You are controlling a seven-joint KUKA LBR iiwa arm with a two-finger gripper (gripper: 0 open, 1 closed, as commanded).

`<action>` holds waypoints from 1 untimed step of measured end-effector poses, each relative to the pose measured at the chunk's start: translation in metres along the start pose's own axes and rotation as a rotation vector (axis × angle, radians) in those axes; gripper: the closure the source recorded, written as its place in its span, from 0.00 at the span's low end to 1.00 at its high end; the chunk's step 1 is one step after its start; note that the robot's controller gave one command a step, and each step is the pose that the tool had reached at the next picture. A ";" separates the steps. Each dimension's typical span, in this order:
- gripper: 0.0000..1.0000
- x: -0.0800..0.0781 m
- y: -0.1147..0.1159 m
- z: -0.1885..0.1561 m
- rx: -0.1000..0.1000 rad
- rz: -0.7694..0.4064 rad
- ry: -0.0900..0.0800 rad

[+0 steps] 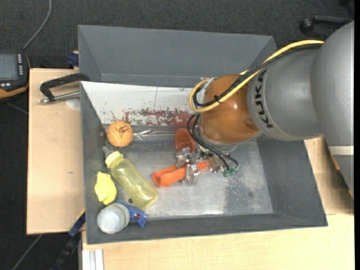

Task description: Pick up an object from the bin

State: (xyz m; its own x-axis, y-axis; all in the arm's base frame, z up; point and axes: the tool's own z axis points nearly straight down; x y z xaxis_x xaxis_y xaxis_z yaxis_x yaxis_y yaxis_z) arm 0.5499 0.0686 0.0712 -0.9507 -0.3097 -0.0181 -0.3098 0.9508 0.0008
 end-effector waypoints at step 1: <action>1.00 0.000 0.000 0.000 0.000 0.000 0.000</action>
Offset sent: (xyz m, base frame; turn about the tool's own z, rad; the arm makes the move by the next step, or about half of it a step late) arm 0.0063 -0.0024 -0.0012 -0.0381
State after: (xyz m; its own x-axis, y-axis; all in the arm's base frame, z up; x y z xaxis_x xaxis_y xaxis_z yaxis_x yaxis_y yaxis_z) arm 0.5499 0.0686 0.0712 -0.9506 -0.3098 -0.0181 -0.3099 0.9508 0.0008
